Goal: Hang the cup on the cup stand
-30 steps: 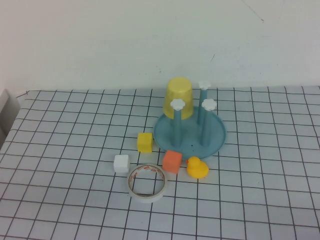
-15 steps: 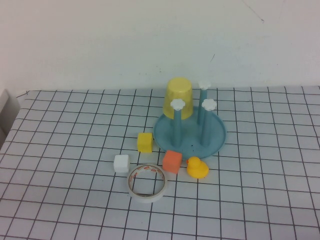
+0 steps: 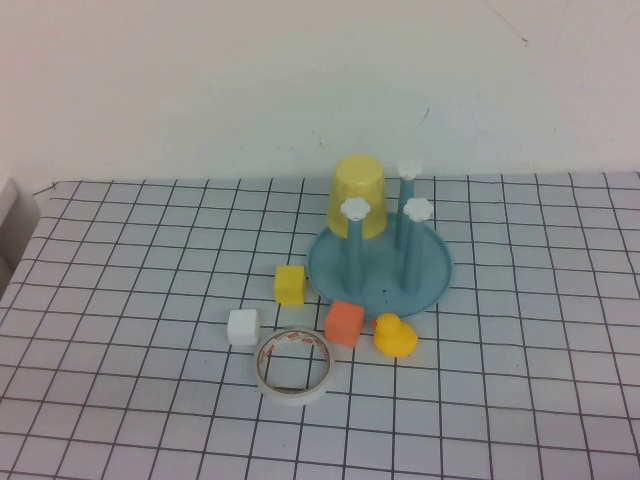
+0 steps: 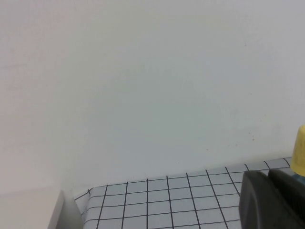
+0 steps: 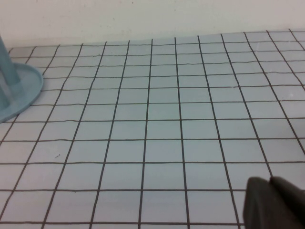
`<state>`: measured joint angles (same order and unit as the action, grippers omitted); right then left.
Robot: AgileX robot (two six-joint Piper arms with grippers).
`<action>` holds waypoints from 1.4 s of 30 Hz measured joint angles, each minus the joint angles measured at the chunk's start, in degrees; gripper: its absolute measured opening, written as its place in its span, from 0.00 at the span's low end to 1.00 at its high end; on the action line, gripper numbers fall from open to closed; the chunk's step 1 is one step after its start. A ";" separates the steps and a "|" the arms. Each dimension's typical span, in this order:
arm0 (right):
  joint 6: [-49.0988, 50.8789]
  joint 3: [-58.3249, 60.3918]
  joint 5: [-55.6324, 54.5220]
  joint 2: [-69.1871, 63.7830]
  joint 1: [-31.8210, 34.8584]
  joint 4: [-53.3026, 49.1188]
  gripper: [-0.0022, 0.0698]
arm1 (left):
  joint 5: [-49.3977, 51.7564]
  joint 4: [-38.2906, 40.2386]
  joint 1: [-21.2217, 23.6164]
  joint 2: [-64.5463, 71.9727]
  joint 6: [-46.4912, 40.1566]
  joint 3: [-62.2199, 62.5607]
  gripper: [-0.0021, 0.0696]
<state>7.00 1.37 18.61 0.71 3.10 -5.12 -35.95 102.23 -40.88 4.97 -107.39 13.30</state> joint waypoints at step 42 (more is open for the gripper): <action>0.04 0.00 0.00 0.00 0.00 0.00 0.03 | 38.66 -98.86 41.21 -3.03 110.05 -14.46 0.03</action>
<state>7.04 1.37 18.61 0.71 3.10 -5.12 2.70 3.37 0.33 1.94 2.66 -1.15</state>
